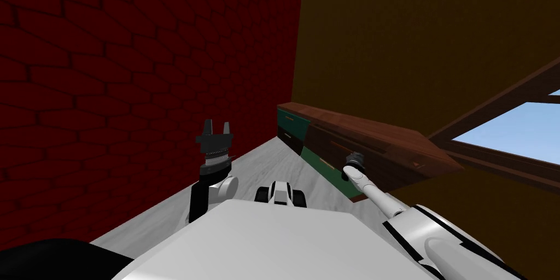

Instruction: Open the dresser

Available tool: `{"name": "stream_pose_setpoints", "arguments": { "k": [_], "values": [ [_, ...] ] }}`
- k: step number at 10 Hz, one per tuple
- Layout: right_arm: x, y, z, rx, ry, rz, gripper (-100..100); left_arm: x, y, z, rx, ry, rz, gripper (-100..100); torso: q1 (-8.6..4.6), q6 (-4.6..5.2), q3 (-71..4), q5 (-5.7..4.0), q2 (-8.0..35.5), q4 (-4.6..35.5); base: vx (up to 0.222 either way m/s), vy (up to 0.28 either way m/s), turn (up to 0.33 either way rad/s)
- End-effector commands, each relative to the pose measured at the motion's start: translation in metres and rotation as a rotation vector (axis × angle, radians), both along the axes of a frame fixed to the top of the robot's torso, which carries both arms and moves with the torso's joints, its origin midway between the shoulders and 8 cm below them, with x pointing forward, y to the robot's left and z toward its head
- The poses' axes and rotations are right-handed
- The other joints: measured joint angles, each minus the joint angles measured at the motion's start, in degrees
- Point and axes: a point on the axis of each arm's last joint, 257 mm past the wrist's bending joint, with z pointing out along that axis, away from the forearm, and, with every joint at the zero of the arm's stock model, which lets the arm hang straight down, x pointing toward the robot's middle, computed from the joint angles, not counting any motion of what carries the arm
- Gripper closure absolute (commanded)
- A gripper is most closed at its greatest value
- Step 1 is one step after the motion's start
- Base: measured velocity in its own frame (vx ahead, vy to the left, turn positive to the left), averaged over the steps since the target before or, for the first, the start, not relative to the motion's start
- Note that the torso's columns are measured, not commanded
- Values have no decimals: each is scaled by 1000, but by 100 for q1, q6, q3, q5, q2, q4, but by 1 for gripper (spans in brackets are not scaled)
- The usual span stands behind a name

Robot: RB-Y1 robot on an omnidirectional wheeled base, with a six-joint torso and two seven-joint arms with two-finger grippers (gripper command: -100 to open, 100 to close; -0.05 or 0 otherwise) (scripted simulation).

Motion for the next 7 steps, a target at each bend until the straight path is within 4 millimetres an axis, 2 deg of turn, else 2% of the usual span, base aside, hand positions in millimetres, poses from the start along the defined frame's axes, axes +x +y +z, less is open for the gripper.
{"name": "stream_pose_setpoints", "arguments": {
  "k": [1,3,5,6,7],
  "values": [
    [-2,-5,1,1,0,-18,100,0,0,0,0,0,0,0,6,-9,0,1,1,1,-99,22,33],
    [1,-1,-1,5,4,-10,100,0,0,0,0,0,0,0,10,27,-2,1,0,-8,-104,134,-33],
    [3,2,-1,8,4,-3,100,0,0,0,0,0,0,0,-3,8,10,-11,14,-6,-106,186,-32],
    [-3,-5,-1,2,5,-18,100,0,0,0,0,0,0,0,-3,-9,2,-8,0,-3,-51,92,-41],
    [0,-15,6,2,13,-19,-100,0,0,0,0,0,0,0,-33,2,-6,1,-10,3,-29,51,-22]
  ]
}}
